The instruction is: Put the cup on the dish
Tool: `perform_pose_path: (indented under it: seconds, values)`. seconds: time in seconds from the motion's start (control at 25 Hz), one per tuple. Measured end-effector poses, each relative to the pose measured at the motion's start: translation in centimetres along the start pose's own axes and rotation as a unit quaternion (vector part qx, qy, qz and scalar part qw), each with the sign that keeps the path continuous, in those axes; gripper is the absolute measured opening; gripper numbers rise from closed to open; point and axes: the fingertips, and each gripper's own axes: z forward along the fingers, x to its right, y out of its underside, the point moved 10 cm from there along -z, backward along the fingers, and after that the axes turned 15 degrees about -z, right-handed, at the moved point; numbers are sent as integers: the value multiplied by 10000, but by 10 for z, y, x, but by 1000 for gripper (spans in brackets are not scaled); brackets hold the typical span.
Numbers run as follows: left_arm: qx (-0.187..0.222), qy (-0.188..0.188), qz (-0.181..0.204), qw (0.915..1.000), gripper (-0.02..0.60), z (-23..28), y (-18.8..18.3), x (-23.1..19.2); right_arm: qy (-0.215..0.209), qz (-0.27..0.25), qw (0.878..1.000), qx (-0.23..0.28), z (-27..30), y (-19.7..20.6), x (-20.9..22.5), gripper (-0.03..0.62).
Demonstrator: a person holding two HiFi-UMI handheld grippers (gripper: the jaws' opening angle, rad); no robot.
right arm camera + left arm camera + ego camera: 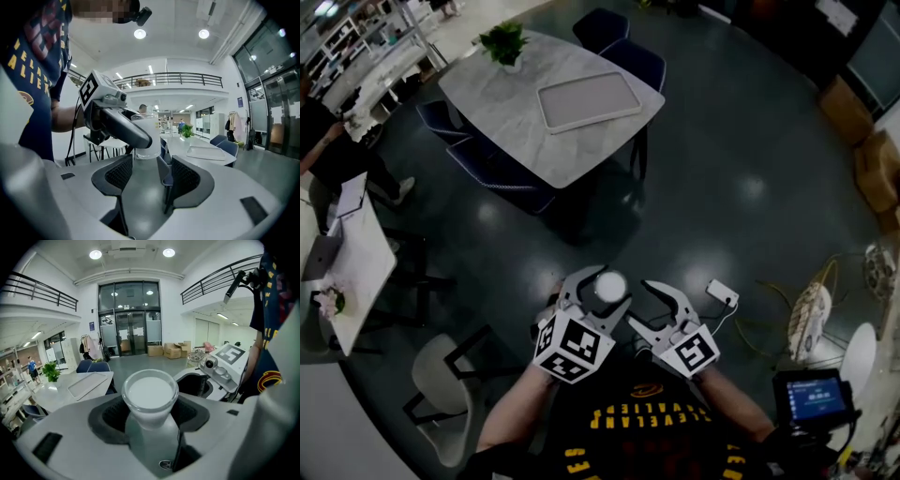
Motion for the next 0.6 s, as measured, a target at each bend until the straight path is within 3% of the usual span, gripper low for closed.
perform_pose_path:
  seconds: [0.6]
  values:
    - [-16,433,-347,9985,264,-23,-8,-76,344,-573,9973,311,99,-43,-10,247]
